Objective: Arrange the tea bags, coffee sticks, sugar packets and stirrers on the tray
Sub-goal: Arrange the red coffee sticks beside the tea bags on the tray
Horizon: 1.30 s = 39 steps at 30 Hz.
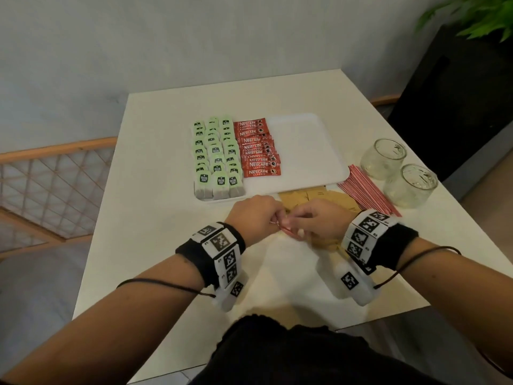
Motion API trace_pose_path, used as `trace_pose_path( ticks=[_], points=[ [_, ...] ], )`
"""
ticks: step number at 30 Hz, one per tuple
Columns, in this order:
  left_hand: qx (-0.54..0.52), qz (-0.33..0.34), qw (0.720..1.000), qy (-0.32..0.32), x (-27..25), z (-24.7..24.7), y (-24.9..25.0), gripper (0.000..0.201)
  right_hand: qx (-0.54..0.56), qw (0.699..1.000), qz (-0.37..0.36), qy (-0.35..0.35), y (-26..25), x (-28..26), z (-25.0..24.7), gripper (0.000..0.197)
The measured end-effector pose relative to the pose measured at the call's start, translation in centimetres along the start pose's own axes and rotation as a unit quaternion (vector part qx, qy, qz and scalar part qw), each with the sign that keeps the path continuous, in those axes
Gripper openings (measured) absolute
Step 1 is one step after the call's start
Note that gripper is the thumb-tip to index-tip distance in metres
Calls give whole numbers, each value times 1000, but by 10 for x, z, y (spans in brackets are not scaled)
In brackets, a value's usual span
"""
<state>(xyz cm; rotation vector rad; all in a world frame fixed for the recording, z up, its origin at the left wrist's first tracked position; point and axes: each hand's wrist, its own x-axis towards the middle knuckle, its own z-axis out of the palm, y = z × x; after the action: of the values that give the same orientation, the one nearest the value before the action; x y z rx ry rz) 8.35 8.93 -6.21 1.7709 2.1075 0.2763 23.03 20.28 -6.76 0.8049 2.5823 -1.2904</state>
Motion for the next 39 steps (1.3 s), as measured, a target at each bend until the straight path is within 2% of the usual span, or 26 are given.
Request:
trace_pose_path(
  ticks=[2, 5, 7, 10, 12, 13, 15, 17, 19, 22, 24, 25, 27, 29, 31, 34, 39],
  points=[
    [11, 25, 997, 71, 2, -5, -3, 6, 46, 999, 11, 9, -4, 2, -9, 31],
    [17, 63, 982, 180, 4, -11, -5, 7, 83, 996, 21, 16, -5, 10, -20, 30],
    [-6, 89, 970, 226, 5, -13, -10, 9, 119, 993, 15, 7, -5, 13, -25, 27],
    [-91, 81, 969, 216, 9, -15, -21, 43, 190, 979, -31, 69, -1, 18, -32, 18],
    [-211, 10, 962, 175, 9, -18, -25, 67, 188, 974, -56, 114, 3, 21, -37, 15],
    [-265, -32, 951, 153, 10, -19, -25, 71, 175, 975, -63, 122, 5, 22, -38, 15],
    [-330, -89, 931, 131, 12, -18, -26, 58, 164, 976, -79, 117, 3, 26, -40, 15],
    [-349, -98, 922, 137, 17, -18, -27, 33, 166, 976, -87, 108, -1, 30, -41, 13],
    [-331, -89, 926, 157, 22, -20, -26, 20, 170, 975, -75, 118, -5, 35, -44, 13],
    [-315, -100, 924, 190, 31, -28, -28, 20, 196, 964, -32, 178, -9, 47, -54, 15],
    [-316, -117, 924, 178, 36, -34, -32, 22, 214, 958, -21, 189, -11, 55, -59, 11],
    [-280, -125, 937, 168, 39, -38, -37, 24, 213, 959, -15, 184, -12, 60, -60, 10],
    [-119, -152, 965, 178, 42, -45, -50, 27, 173, 970, 4, 169, -13, 70, -60, 11],
    [-3, -180, 959, 219, 43, -55, -62, 22, 103, 982, 41, 151, -11, 80, -59, 13],
    [44, -198, 952, 228, 42, -60, -74, 21, 65, 986, 86, 126, -7, 89, -57, 12],
    [95, -208, 953, 197, 42, -60, -83, 32, 53, 983, 134, 118, -5, 102, -52, 13],
    [142, -179, 971, 71, 51, -47, -73, 68, 85, 970, 174, 146, -4, 123, -46, 19]
  ],
)
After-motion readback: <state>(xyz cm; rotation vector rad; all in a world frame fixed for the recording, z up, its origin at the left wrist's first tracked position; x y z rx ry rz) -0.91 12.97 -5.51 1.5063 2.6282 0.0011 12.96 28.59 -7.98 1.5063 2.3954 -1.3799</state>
